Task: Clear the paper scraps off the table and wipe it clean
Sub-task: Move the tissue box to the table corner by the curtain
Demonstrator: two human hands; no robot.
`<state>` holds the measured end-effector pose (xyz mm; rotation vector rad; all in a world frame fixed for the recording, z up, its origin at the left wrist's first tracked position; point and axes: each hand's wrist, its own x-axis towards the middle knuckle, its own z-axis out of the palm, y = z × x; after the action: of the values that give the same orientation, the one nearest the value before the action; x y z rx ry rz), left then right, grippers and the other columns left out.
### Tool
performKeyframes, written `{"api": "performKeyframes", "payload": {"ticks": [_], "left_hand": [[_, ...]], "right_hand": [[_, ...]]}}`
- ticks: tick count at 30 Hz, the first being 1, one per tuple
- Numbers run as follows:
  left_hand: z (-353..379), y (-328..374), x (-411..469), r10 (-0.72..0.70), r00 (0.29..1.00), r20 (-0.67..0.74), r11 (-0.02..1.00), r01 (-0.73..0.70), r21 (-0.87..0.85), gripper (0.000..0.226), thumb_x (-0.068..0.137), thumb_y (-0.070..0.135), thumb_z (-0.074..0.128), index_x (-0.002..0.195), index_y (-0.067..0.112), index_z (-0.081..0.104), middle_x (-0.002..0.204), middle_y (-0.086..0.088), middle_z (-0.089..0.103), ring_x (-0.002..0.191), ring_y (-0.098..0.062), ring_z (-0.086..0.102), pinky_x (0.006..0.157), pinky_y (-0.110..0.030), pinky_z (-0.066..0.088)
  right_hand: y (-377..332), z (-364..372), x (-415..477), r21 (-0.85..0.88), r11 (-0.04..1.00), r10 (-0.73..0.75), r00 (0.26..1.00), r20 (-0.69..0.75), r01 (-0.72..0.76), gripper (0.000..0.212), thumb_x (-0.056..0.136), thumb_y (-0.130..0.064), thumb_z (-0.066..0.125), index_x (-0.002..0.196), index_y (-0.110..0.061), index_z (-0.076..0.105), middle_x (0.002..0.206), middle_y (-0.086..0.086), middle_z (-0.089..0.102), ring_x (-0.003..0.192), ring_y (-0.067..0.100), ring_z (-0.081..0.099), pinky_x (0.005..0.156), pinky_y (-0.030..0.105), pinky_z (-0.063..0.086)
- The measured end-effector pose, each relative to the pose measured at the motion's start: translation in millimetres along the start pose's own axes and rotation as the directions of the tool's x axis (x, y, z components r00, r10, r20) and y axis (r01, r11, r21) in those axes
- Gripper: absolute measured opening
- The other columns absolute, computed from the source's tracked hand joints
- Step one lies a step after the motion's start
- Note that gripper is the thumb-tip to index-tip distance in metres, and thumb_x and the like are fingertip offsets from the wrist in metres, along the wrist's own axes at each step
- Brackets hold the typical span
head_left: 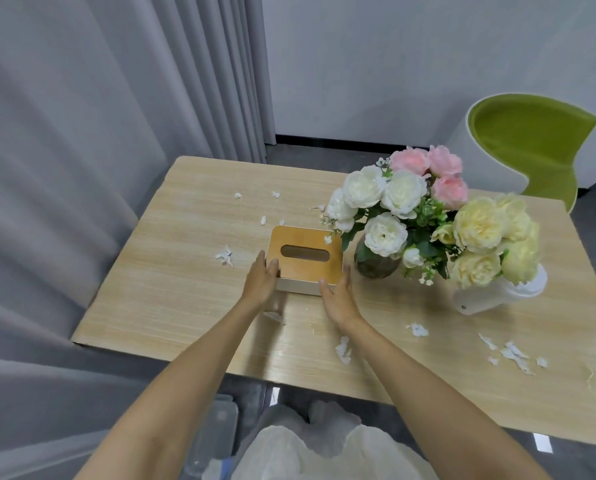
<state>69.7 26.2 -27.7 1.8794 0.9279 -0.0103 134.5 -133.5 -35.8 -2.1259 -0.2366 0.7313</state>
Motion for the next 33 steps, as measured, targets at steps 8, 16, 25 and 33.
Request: {"api": "performKeyframes", "payload": {"ticks": [8,16,25,33], "left_hand": [[10.4,10.6,15.7,-0.188,0.982,0.016,0.923,0.182,-0.340,0.038,0.100,0.015,0.029,0.135,0.015,0.043,0.120,-0.001,0.051,0.106,-0.019,0.045,0.089,-0.035,0.036],[-16.5,3.6,24.2,-0.199,0.974,-0.108,0.886,0.132,-0.445,0.041,0.099,0.015,0.030,0.136,0.025,0.044,0.125,0.000,0.055,0.114,-0.022,0.051,0.086,-0.037,0.041],[-96.4,-27.3,15.3,-0.375,0.872,-0.315,0.805,0.138,-0.577,0.026,0.097,0.024,0.036,0.123,0.020,0.036,0.117,-0.006,0.047,0.102,-0.026,0.049,0.091,-0.044,0.045],[-171.0,-75.9,33.6,-0.482,0.809,-0.337,0.723,0.150,-0.675,0.024,0.097,0.023,0.036,0.118,0.010,0.040,0.109,-0.010,0.050,0.088,-0.022,0.051,0.070,-0.034,0.046]], "right_hand": [[-15.7,-9.0,15.2,0.369,0.914,0.163,0.986,0.046,-0.168,0.058,0.101,-0.022,0.040,0.152,-0.017,0.012,0.150,0.003,0.034,0.136,0.023,0.035,0.102,0.025,0.028],[-46.9,5.7,13.1,0.356,0.929,0.130,0.989,-0.067,-0.098,0.049,0.101,-0.016,0.032,0.149,-0.021,0.023,0.147,0.006,0.041,0.128,0.027,0.045,0.099,0.031,0.037],[-122.8,71.3,14.6,0.338,0.941,0.001,1.000,0.030,-0.011,0.045,0.100,-0.011,0.025,0.141,-0.025,0.038,0.127,0.007,0.055,0.106,0.024,0.051,0.087,0.028,0.040],[-192.1,141.4,45.4,0.204,0.976,-0.107,0.986,0.130,0.079,0.042,0.095,-0.013,0.031,0.133,-0.022,0.046,0.118,0.008,0.059,0.103,0.028,0.054,0.086,0.031,0.045]]}}
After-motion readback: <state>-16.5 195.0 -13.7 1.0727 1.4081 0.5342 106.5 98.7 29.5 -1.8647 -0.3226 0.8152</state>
